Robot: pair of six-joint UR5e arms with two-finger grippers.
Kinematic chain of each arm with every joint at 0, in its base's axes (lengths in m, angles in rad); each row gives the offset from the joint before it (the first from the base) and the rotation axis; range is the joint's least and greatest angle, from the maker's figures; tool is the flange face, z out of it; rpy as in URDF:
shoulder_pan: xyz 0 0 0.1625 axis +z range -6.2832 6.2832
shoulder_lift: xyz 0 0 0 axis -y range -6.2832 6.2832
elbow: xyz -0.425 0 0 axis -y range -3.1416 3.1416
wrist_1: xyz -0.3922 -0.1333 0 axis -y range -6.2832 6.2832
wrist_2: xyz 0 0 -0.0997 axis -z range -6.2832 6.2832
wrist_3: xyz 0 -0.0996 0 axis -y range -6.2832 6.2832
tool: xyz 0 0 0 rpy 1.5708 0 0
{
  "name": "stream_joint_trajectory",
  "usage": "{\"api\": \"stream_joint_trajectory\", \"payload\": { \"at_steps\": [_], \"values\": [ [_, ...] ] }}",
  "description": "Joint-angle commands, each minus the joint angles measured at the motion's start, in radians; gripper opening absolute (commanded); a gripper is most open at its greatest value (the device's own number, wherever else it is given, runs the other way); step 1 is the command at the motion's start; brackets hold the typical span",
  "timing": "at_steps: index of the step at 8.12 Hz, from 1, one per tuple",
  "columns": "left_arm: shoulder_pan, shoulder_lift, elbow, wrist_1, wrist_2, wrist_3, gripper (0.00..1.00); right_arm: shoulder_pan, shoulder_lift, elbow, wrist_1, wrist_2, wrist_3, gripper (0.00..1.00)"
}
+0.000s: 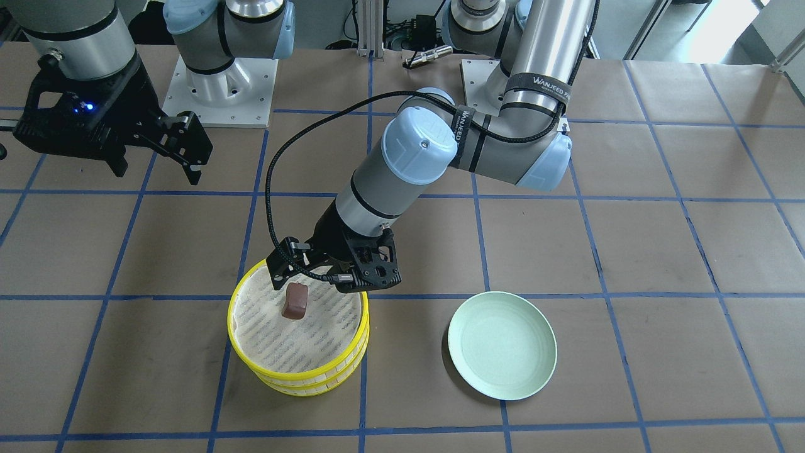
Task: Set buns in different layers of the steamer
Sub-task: 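Carry the brown bun with the left gripper and lower it into the top tier, then open the left gripper and withdraw it from the steamer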
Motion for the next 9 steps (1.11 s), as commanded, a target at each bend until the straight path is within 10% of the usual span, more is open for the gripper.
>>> {"api": "stream_joint_trajectory", "payload": {
  "at_steps": [1,6,9],
  "values": [
    [0.015,0.05,0.014,-0.112,0.066,0.097,1.0,0.0,-0.001,0.0,0.001,0.006,0.001,1.0],
    [0.272,0.31,0.014,-0.677,0.458,0.611,1.0,0.029,-0.009,-0.001,-0.026,0.002,0.013,1.0],
    [0.341,0.409,0.006,-0.856,0.464,0.648,1.0,0.077,-0.009,0.0,-0.024,-0.013,0.01,1.0]
  ]
}}
